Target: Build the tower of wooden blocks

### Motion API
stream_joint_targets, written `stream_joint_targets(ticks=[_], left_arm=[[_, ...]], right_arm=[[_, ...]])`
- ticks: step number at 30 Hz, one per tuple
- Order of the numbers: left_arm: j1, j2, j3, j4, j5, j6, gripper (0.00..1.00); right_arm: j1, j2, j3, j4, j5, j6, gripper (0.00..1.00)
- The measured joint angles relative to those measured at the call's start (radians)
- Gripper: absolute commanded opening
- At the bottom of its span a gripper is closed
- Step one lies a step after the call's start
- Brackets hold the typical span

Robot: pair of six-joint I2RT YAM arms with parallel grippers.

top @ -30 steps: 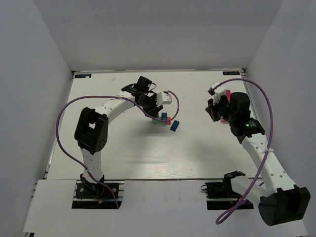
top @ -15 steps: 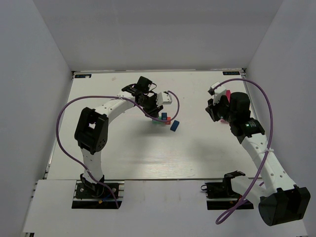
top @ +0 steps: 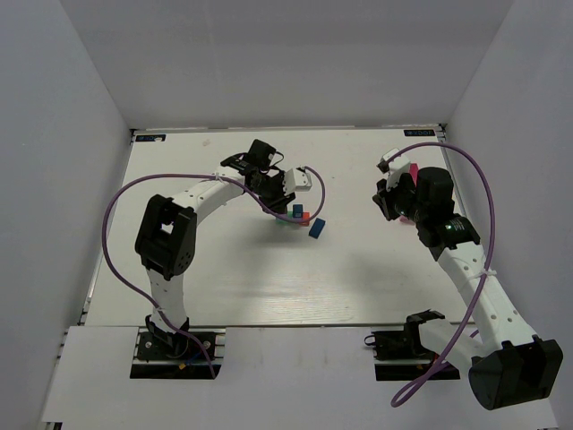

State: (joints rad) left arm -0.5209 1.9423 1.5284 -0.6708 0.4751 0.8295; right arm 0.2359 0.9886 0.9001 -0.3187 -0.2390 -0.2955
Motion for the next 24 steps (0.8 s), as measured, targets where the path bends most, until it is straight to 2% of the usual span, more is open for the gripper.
stream_joint_targets(ticks=[12,21,24], left_arm=[[0.0,0.0,-0.008,0.007,-0.004,0.009,0.11],[0.0,0.0,-0.01,0.013,-0.004,0.009,0.2],[0.0,0.0,-0.01,0.013,-0.005,0.009,0.26]], right_arm=[[0.0,0.0,0.0,0.0,0.0,0.0,0.15],[0.0,0.0,0.0,0.0,0.0,0.0,0.15],[0.0,0.0,0.0,0.0,0.0,0.0,0.15]])
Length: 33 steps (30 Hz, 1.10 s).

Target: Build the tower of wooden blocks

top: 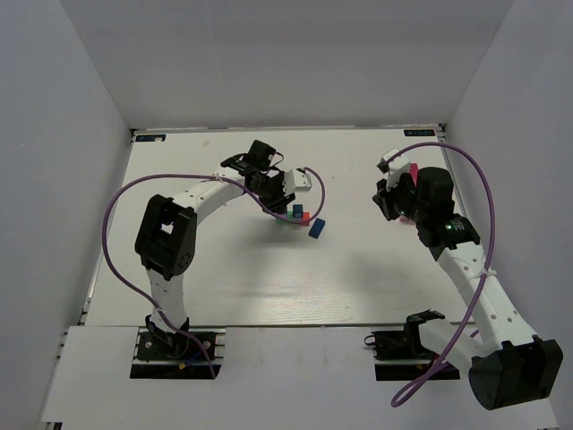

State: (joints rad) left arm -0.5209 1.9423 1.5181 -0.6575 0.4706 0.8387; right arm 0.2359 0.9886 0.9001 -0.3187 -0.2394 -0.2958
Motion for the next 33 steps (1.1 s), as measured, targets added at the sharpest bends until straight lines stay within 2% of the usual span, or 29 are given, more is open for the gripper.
stream_joint_targets(ticks=[9,11,12,13,14,28,30,33], left_arm=[[0.0,-0.001,-0.003,0.005,-0.001,0.0,0.43],[0.0,-0.001,-0.004,0.006,-0.001,0.0,0.44],[0.0,-0.002,-0.004,0.007,-0.001,0.0,0.54],[0.0,-0.002,-0.005,0.007,-0.003,0.0,0.58],[0.0,-0.002,-0.006,0.007,-0.011,0.002,0.99],[0.0,-0.005,-0.036,0.014,-0.046,0.0,1.0],[0.0,-0.017,-0.049,0.019,-0.056,-0.007,1.0],[0.004,-0.059,-0.085,0.045,-0.087,-0.037,1.0]], right_arm=[[0.0,0.0,0.0,0.0,0.0,0.0,0.15],[0.0,0.0,0.0,0.0,0.0,0.0,0.15],[0.0,0.0,0.0,0.0,0.0,0.0,0.15],[0.0,0.0,0.0,0.0,0.0,0.0,0.15],[0.0,0.0,0.0,0.0,0.0,0.0,0.15],[0.0,0.0,0.0,0.0,-0.004,0.0,0.15],[0.0,0.0,0.0,0.0,-0.004,-0.001,0.18],[0.0,0.002,0.0,0.0,-0.015,-0.01,0.31]])
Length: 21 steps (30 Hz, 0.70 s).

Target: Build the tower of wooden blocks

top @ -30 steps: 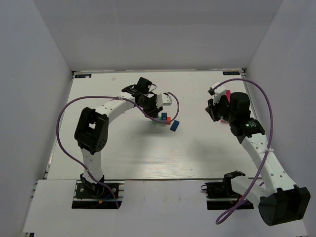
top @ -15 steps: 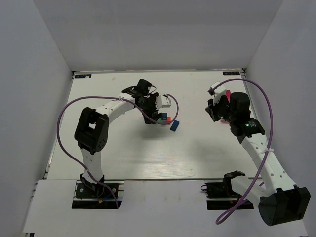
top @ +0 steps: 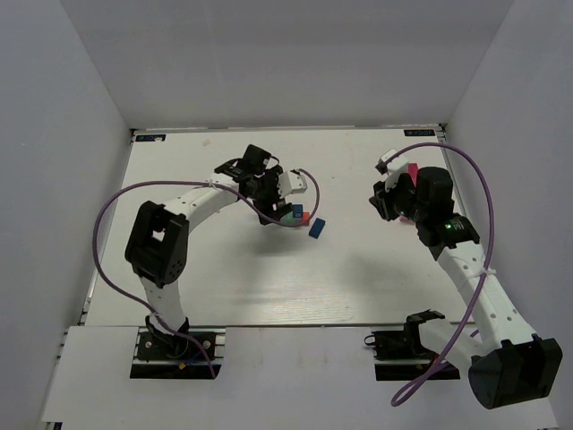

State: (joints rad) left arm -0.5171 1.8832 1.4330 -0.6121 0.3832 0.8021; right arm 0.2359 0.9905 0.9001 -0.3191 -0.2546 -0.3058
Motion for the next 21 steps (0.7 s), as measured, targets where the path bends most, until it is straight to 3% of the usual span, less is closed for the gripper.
stream_joint_targets(ticks=[4,7,14,16,19,20,21], left_arm=[[0.004,-0.133,-0.109,0.07,-0.057,-0.055,1.0],[0.006,-0.272,-0.19,0.108,-0.084,-0.109,1.0],[-0.002,-0.637,-0.332,0.224,-0.162,-0.325,1.0],[-0.002,-0.729,-0.375,0.243,-0.208,-0.414,1.0],[-0.001,-0.837,-0.485,0.302,-0.296,-0.534,1.0],[-0.001,-0.859,-0.521,0.314,-0.32,-0.566,1.0],[-0.001,-0.871,-0.552,0.314,-0.347,-0.599,1.0]], right_arm=[[0.0,0.03,0.0,-0.011,-0.085,-0.064,0.56],[0.004,0.083,0.0,-0.068,-0.203,-0.165,0.66],[0.069,0.17,-0.026,-0.149,-0.397,-0.435,0.69],[0.099,0.182,-0.034,-0.143,-0.404,-0.467,0.64],[0.144,0.231,-0.032,-0.077,-0.386,-0.479,0.41],[0.158,0.257,-0.026,-0.062,-0.367,-0.472,0.28],[0.174,0.294,-0.015,-0.046,-0.344,-0.455,0.25]])
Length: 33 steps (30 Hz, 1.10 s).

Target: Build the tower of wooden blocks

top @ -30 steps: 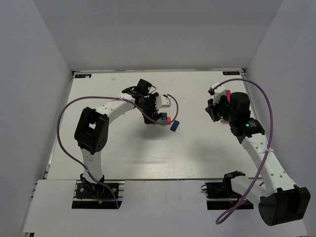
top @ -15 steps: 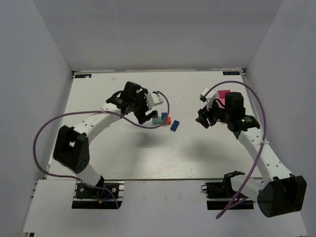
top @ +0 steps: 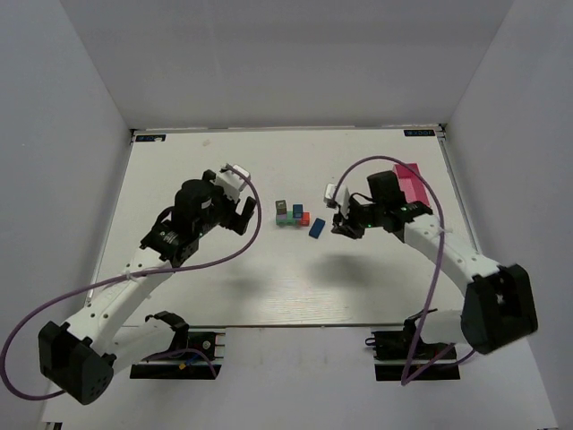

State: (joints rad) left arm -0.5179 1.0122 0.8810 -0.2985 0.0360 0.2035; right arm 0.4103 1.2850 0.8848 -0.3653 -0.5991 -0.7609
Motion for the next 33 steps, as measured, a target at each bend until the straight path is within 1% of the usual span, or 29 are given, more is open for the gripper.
stream_joint_targets(ticks=[3,7,10,12,19,21,33], left_arm=[[0.0,0.034,-0.024,-0.012,-0.073,-0.089,1.0],[0.001,0.085,-0.024,-0.018,-0.15,-0.176,1.0],[0.003,0.093,-0.023,-0.027,-0.172,-0.21,1.0],[0.003,0.088,-0.022,-0.03,-0.177,-0.222,1.0],[0.003,0.069,-0.022,-0.029,-0.181,-0.239,1.0],[0.003,0.069,-0.022,-0.029,-0.179,-0.242,1.0],[0.003,0.069,-0.022,-0.029,-0.174,-0.245,1.0]], right_arm=[[0.037,0.137,0.061,0.04,0.082,0.053,0.18],[0.07,0.276,0.135,0.088,0.195,0.135,0.2],[0.084,0.342,0.168,0.115,0.249,0.188,0.2],[0.089,0.374,0.19,0.121,0.273,0.222,0.23],[0.09,0.473,0.3,0.124,0.291,0.313,0.23],[0.089,0.492,0.317,0.127,0.294,0.337,0.24],[0.089,0.565,0.398,0.121,0.293,0.415,0.24]])
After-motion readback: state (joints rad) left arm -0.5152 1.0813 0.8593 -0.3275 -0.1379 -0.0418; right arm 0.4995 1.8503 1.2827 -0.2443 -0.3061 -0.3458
